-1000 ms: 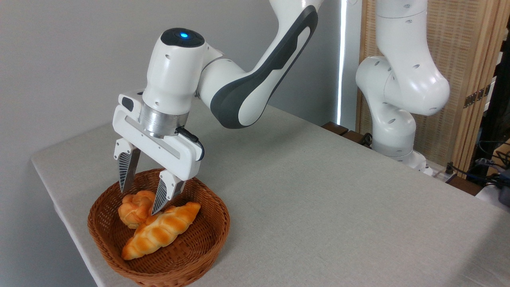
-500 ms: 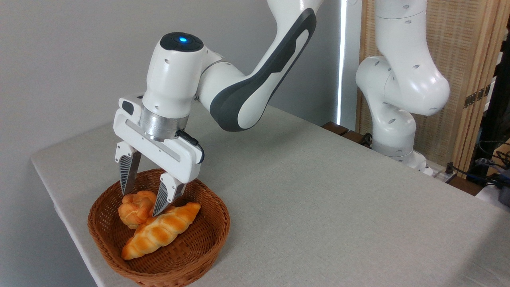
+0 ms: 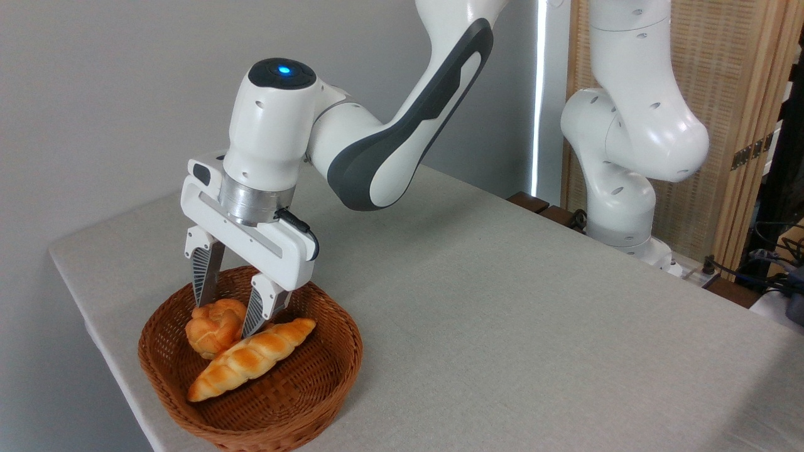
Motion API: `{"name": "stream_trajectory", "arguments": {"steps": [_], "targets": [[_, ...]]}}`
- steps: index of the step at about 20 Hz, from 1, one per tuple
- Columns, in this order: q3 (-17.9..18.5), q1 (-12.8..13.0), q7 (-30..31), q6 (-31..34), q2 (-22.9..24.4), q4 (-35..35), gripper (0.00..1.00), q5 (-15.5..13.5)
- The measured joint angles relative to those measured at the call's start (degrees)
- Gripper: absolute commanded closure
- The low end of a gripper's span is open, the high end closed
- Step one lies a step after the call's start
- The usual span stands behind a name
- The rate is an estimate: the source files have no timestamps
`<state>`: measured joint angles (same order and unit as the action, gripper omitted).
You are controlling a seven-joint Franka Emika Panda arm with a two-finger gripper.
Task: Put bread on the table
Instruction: 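Position the gripper fingers around the round bun and close, then lift the round bun up out of the basket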
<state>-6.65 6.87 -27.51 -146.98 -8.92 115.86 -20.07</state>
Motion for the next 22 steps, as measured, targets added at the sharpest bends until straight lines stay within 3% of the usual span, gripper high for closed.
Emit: {"name": "stream_trajectory", "arguments": {"steps": [6,22], "targets": [[0.00,0.00,-0.77,0.00,-0.01,0.00,0.49,0.00],[0.00,-0.02,-1.50,0.00,-0.07,0.13,0.58,0.00]]}}
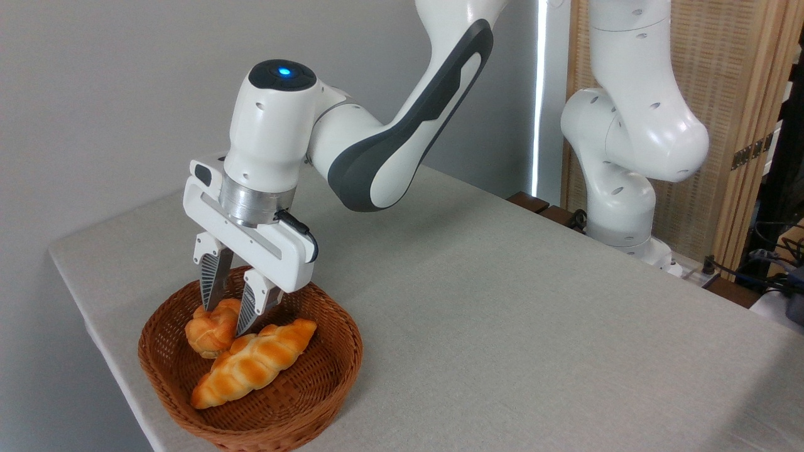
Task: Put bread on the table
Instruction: 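Lift the round bun up out of the basket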
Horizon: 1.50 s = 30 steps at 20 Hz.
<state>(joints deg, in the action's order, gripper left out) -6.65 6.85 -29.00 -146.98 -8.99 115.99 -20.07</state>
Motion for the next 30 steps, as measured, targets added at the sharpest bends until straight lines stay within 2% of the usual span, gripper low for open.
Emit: {"name": "stream_trajectory", "arguments": {"steps": [12,19,23,30], "targets": [[0.03,-0.10,-0.01,0.00,0.21,-0.02,0.59,0.00],[0.45,-0.45,0.02,1.02,3.32,-0.16,0.59,-1.42],[2.55,-0.56,-0.11,8.72,8.10,-0.38,0.59,-1.45],[7.61,-0.62,-4.64,25.68,17.90,-0.25,0.60,-1.44]]}}
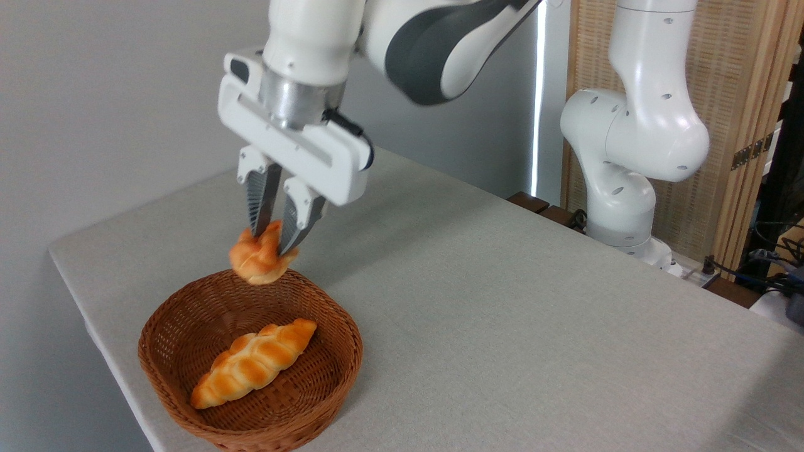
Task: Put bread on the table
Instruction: 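Lift the round bun up out of the basket, then carry the bun away from the basket over the table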
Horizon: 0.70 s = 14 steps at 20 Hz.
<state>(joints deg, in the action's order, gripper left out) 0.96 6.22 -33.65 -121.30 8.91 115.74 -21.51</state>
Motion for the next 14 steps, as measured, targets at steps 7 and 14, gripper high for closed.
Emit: {"name": "stream_trajectory", "arguments": {"steps": [7,14], "targets": [[0.48,0.89,-6.54,2.86,6.35,7.71,0.60,0.01],[0.46,3.12,-10.72,2.86,10.12,15.93,0.60,2.87]]}}
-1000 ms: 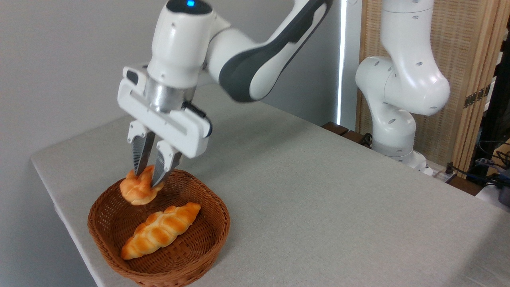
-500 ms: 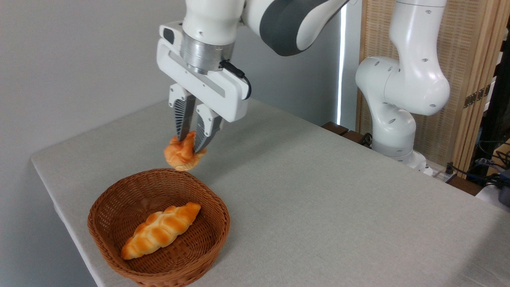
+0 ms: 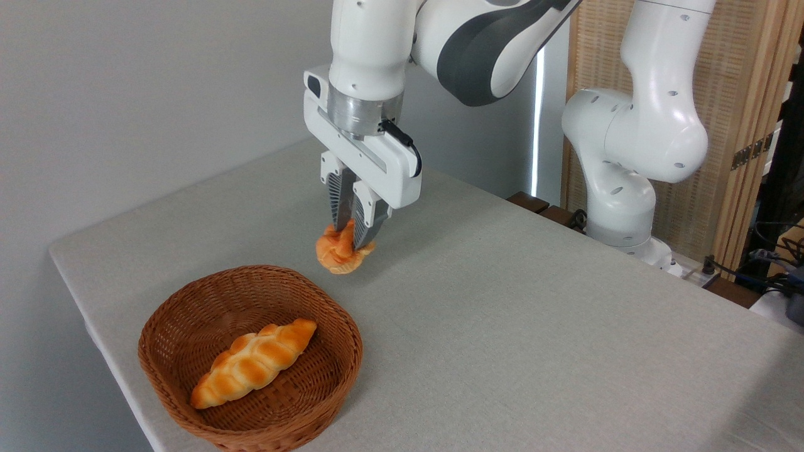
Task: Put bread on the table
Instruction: 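Carry the bun away from the basket over the table, then lower the bun onto the table and open the gripper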
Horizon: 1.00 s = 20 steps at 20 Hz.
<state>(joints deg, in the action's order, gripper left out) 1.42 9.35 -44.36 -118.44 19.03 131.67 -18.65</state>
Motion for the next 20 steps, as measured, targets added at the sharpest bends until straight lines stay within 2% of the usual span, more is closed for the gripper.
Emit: {"name": "stream_trajectory", "arguments": {"steps": [5,9,17,19,20], "targets": [[-0.03,2.34,-0.04,-0.08,-0.19,1.96,0.54,0.60],[-0.03,3.27,-0.04,-0.11,-0.27,2.27,0.31,0.62],[-0.03,3.28,-0.04,-0.11,-0.27,2.27,0.15,0.66],[-0.03,3.28,-0.04,-0.11,-0.27,2.27,0.05,0.66],[-0.03,3.28,-0.04,-0.11,-0.27,2.27,0.04,0.66]]}}
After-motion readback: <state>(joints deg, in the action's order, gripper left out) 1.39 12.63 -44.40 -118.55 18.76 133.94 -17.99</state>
